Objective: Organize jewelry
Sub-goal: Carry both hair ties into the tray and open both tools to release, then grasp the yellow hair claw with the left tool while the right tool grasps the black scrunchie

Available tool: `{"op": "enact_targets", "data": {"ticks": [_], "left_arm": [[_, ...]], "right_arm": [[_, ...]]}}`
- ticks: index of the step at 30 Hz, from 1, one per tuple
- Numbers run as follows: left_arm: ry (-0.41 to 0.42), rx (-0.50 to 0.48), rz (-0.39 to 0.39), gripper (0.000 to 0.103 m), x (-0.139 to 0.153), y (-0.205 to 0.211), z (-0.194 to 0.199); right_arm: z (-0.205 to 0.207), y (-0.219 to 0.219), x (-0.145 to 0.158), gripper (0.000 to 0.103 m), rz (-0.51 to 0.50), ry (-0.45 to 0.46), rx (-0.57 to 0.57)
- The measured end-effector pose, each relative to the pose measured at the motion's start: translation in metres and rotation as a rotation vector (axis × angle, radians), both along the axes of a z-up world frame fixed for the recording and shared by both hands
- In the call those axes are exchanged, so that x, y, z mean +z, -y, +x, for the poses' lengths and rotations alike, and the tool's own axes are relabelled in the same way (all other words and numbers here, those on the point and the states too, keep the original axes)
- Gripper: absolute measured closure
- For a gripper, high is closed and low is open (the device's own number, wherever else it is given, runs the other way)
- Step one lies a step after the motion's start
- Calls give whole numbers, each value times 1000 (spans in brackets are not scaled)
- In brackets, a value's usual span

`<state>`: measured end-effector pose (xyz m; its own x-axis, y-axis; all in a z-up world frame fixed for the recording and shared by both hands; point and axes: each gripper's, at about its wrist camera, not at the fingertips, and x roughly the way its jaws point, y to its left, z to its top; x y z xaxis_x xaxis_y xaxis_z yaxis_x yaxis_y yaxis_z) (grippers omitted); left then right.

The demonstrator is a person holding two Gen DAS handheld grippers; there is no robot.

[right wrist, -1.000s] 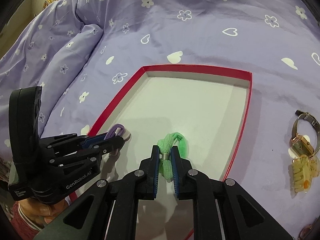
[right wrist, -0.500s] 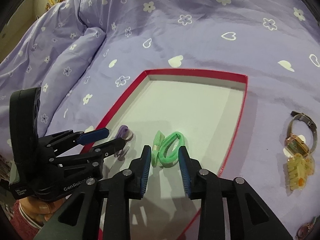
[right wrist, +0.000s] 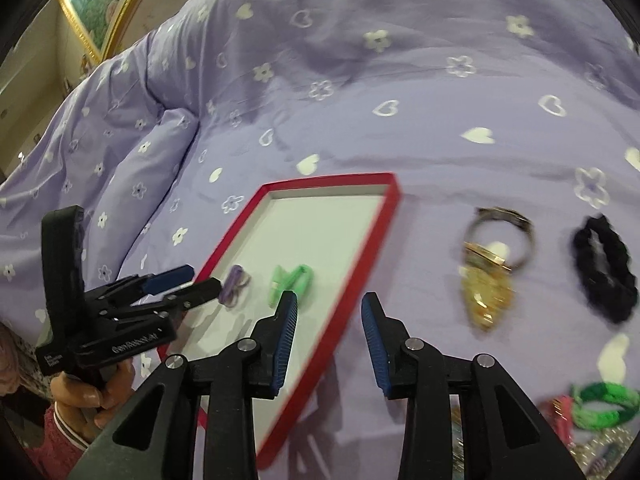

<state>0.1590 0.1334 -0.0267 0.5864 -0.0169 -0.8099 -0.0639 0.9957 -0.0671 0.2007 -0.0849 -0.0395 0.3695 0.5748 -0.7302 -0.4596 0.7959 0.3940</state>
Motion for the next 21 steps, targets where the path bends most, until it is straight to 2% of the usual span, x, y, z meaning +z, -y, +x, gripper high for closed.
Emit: {"op": "enact_targets", "data": {"ticks": [10,21], "left_arm": [[-5,-60,-33,45,5,40,10],[-21,-149,-58,44,8,94,26]], "right_arm": [[-5,68,4,63,-15,7,-107],[8,136,3,62,-60,29,-227]]}}
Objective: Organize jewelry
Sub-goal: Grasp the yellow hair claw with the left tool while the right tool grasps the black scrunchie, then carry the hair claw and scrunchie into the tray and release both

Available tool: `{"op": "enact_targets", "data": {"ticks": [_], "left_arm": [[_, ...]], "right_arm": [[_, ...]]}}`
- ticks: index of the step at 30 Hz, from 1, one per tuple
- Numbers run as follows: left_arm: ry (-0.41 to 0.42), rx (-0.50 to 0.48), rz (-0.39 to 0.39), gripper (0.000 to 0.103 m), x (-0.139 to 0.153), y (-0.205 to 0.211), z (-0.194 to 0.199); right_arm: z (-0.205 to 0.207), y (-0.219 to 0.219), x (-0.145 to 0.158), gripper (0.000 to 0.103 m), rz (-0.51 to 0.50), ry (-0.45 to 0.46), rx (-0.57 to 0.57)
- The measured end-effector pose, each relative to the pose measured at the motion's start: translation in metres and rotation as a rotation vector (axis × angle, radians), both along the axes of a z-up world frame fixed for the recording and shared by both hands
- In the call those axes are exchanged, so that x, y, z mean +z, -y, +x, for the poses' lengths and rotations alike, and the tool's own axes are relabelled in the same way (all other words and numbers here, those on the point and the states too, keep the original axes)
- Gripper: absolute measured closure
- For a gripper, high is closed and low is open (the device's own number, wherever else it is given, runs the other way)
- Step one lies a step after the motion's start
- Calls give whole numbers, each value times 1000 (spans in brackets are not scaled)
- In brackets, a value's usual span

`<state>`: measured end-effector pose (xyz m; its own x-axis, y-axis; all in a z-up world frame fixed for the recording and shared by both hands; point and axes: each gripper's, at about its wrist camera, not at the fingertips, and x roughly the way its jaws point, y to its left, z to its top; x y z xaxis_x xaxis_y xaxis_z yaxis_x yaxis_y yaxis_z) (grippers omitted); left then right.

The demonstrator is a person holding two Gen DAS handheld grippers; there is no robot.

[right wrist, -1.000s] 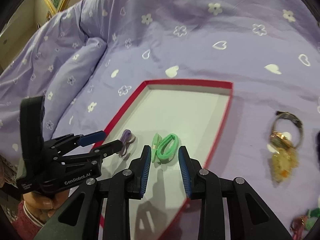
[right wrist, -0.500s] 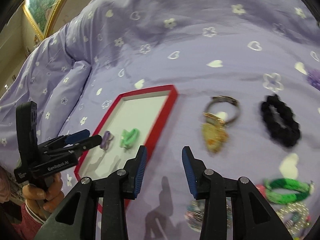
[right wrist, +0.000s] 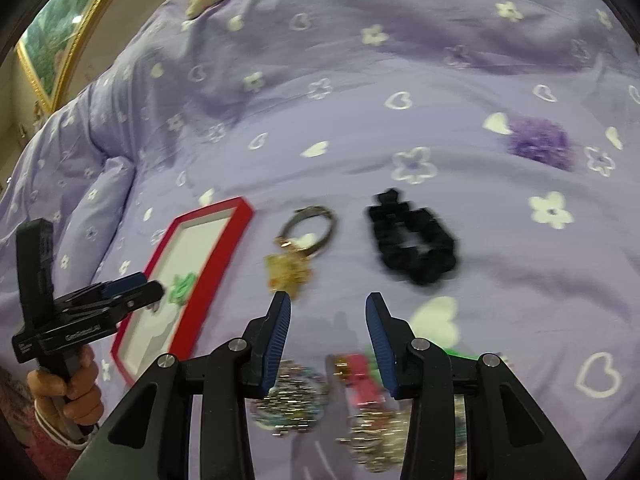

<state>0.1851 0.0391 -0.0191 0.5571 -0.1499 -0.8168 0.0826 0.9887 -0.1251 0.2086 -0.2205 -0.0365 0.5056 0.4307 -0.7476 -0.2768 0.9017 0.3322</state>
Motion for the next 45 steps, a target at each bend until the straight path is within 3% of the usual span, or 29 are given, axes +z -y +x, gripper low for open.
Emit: {"op": "enact_targets", "data": {"ticks": [5,13,23,25,26,27,29,45], "left_arm": [[-33,-24,-59,43,-5,25,11],[-83,-37,-82,38,-21,65,35],[-142,10,-103,39,-51,79,67],[-142,12,-115,47,-54,78,70],[-141,10,-122,61,-55,77,71],[-141,5,-126,68,-55,76,71],[-136,-3,-131,68,-54,74,70],[-60,-26,-166,70,-23,49,30]], "right_arm": [[11,20,-3,62,-28,10,-19],[42,34,-15,62,-80,2,-15],[75,26,-36,62,-140,-17,25],[77,25,-40,63,-144,-22,29],[78,24,-42,64,-147,-23,30],[78,23,-42,66,-149,-21,33],[77,21,-42,87,-152,-19,41],[38,15,-17,93,-19,-3,44]]}}
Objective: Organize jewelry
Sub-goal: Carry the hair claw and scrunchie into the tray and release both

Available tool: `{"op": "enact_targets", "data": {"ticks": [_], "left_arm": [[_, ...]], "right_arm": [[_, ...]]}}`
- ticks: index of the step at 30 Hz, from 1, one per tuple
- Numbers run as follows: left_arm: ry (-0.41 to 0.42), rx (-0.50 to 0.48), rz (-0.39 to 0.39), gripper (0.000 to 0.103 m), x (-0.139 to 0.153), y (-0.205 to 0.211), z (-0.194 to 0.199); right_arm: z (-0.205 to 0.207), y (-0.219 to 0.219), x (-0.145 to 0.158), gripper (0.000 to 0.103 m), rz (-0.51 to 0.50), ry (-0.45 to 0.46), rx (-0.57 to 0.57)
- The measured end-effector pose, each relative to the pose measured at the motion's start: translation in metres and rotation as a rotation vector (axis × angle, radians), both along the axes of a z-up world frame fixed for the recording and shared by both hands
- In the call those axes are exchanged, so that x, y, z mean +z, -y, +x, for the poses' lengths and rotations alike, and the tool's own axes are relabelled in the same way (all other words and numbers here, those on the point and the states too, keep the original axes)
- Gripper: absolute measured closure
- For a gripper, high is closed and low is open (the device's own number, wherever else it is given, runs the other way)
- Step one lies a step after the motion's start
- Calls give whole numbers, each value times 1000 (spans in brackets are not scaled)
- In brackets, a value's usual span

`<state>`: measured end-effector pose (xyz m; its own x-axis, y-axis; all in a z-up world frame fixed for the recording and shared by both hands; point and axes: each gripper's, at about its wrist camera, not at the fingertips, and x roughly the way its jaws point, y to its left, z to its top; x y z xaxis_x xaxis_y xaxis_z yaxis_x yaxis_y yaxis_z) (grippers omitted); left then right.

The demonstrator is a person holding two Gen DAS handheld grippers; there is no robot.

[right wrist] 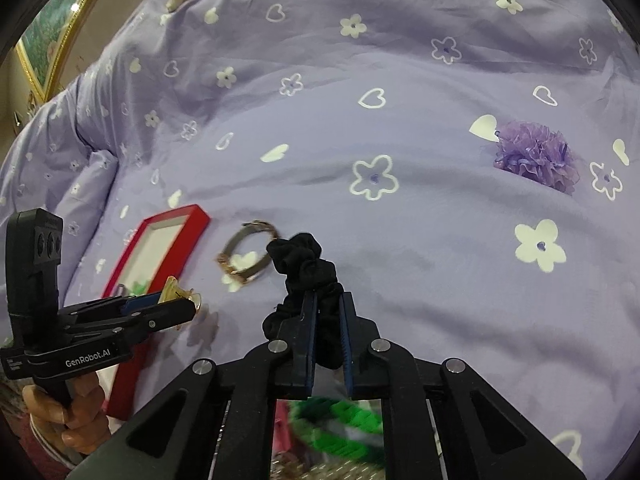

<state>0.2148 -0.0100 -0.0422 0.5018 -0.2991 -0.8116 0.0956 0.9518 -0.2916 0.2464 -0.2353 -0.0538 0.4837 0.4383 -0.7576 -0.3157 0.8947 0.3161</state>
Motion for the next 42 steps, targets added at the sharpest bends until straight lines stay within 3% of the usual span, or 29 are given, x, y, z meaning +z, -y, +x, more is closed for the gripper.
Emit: {"op": "enact_targets", "data": {"ticks": [19,31,42], "left_arm": [[56,105,21,70,25,-77,-56],[46,214,48,70,18,-140,-84],[-13,273,79,70,-8,-179,-87]], "right_arm": [[-42,-87,21,93,142,0,123],[-55,-146,20,93,157,-13,216],[-55,-197,0,93,135,-67,284]]}}
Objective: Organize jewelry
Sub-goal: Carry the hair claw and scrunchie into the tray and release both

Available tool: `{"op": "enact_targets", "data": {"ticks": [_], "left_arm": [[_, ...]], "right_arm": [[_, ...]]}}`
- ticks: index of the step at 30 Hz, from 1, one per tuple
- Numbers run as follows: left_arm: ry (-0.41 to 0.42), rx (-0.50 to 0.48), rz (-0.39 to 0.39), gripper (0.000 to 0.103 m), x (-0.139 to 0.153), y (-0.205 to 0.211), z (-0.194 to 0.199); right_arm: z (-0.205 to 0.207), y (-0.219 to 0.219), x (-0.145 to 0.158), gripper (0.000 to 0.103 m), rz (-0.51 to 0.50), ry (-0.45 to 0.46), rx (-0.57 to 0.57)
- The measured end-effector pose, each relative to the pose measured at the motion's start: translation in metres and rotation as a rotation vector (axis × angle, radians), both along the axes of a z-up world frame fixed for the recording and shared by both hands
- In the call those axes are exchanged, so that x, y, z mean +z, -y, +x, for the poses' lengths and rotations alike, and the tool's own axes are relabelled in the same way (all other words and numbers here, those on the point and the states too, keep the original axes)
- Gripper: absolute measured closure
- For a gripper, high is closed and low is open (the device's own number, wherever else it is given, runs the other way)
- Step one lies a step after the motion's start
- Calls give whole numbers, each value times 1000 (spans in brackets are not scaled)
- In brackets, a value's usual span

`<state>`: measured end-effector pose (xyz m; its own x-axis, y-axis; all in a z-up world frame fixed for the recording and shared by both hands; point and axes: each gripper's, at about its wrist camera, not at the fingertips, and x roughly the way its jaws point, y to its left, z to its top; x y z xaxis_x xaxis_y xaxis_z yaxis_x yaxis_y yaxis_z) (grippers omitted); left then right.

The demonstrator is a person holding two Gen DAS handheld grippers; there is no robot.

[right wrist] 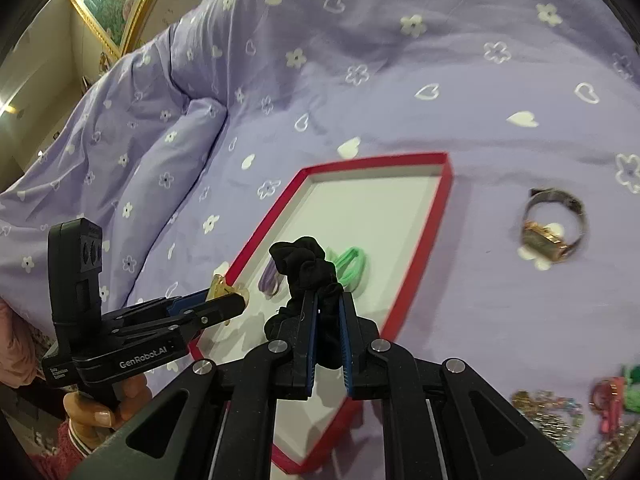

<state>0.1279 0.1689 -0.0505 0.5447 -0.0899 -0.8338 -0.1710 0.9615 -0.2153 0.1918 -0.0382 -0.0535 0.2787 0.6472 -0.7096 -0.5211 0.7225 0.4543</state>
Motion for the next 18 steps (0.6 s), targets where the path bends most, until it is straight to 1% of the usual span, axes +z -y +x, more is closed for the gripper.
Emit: {"op": "enact_targets", "data": {"ticks": [4,11,14,18], "left_arm": [[-17,8,10,70,-10,-8,5],[-51,-5,48,70,-26,-7,18],[-63,-10,66,70,-31,-4,21],[-68,-11,71,70,-32,-4,24]], "right_arm": [[2,-13,-10,93,-22,-20,12],[8,-28,-27,92,-108,-28,25],[9,-32,-30,90,-137,-19,35],[10,-32,-28,89,-153,-4,42]]}}
